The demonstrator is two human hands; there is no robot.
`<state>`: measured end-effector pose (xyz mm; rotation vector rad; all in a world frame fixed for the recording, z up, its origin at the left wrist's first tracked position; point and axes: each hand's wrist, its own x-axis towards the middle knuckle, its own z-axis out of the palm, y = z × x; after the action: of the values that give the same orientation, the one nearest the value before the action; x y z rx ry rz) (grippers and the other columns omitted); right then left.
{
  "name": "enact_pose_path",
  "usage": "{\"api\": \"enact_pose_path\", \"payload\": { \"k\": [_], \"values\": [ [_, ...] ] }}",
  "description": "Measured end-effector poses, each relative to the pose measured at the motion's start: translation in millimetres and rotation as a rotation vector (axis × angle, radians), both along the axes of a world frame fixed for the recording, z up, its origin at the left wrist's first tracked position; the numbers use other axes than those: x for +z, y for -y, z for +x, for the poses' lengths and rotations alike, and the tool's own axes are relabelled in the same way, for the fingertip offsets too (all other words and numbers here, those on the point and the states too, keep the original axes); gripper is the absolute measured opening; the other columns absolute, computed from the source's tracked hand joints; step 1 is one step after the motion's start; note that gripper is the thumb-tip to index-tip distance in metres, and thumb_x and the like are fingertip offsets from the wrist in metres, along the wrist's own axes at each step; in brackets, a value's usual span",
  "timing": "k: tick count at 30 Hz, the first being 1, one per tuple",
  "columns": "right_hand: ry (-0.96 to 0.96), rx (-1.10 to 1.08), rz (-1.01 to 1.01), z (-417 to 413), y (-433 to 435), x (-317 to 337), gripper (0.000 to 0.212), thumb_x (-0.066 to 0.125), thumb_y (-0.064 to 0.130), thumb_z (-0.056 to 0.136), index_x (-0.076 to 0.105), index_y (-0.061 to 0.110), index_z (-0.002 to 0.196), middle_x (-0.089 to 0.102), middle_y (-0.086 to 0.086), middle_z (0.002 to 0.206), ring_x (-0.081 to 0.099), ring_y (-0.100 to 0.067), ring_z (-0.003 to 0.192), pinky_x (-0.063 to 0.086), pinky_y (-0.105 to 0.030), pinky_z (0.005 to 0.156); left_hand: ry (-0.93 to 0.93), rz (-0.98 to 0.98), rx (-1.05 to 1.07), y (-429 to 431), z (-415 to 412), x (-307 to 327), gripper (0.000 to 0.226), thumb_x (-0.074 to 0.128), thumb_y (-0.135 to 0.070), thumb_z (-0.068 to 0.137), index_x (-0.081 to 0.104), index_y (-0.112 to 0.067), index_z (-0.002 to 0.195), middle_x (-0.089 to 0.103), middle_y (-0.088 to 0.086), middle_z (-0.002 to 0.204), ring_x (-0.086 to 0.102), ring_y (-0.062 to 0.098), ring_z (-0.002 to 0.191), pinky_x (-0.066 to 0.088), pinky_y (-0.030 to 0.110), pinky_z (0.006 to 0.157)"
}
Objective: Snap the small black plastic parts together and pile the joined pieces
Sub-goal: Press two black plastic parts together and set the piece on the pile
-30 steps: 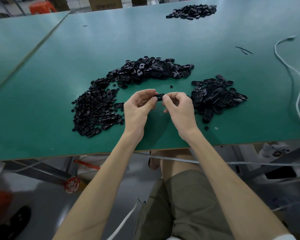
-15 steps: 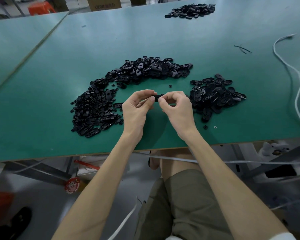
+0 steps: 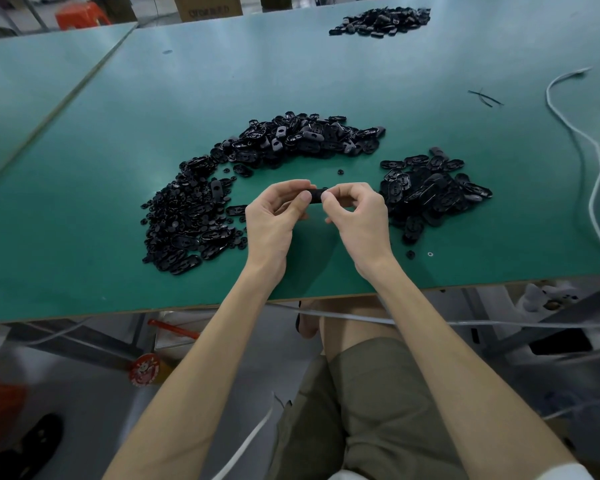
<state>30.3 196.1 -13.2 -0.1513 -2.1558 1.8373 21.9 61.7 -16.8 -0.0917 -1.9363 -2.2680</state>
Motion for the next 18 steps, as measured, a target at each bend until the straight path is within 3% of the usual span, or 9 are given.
{"api": "enact_pose_path", "payload": {
  "k": [5, 9, 12, 18],
  "values": [
    [-0.002, 0.001, -0.013, -2.0, -1.9, -3.6, 0.006, 0.073, 0.019, 0.093, 0.073, 0.014, 0.09, 0.07, -0.003, 0.101, 0.068, -0.009, 0.087, 0.061, -0.045, 0.082, 0.016, 0.011, -0.021, 1.2, 0.6, -0.3, 0.016, 0.072, -0.005, 0.095, 0.074, -0.005, 0.111, 0.078, 0.011, 0.107, 0.073, 0.022, 0.102, 0.056, 0.025, 0.077],
    [-0.019, 0.013, -0.046, -2.8, -3.0, -4.0, 0.008, 0.076, 0.021, 0.092, 0.071, 0.021, 0.086, 0.072, -0.004, 0.097, 0.065, -0.003, 0.077, 0.055, -0.027, 0.067, 0.013, 0.013, -0.023, 0.9, 0.2, -0.1, 0.02, 0.072, 0.0, 0.093, 0.072, 0.001, 0.113, 0.076, 0.017, 0.11, 0.072, 0.019, 0.1, 0.056, 0.028, 0.084],
    [-0.023, 0.038, -0.065, -2.4, -2.9, -2.8, 0.013, 0.081, 0.021, 0.089, 0.068, 0.023, 0.087, 0.073, 0.003, 0.092, 0.065, -0.006, 0.076, 0.051, -0.027, 0.069, 0.017, 0.019, -0.028, 1.1, -0.6, -0.1, 0.022, 0.069, 0.005, 0.093, 0.071, 0.005, 0.114, 0.075, 0.021, 0.11, 0.072, 0.022, 0.102, 0.057, 0.03, 0.089],
    [-0.042, 0.056, -0.168, -0.9, -2.1, 0.1, 0.019, 0.079, 0.01, 0.09, 0.063, 0.019, 0.096, 0.069, 0.006, 0.091, 0.067, -0.012, 0.083, 0.052, -0.022, 0.06, 0.03, 0.055, -0.017, 0.7, -0.6, 0.0, 0.019, 0.069, 0.006, 0.093, 0.073, 0.002, 0.111, 0.076, 0.018, 0.107, 0.073, 0.022, 0.1, 0.058, 0.03, 0.086]
  ]
}}
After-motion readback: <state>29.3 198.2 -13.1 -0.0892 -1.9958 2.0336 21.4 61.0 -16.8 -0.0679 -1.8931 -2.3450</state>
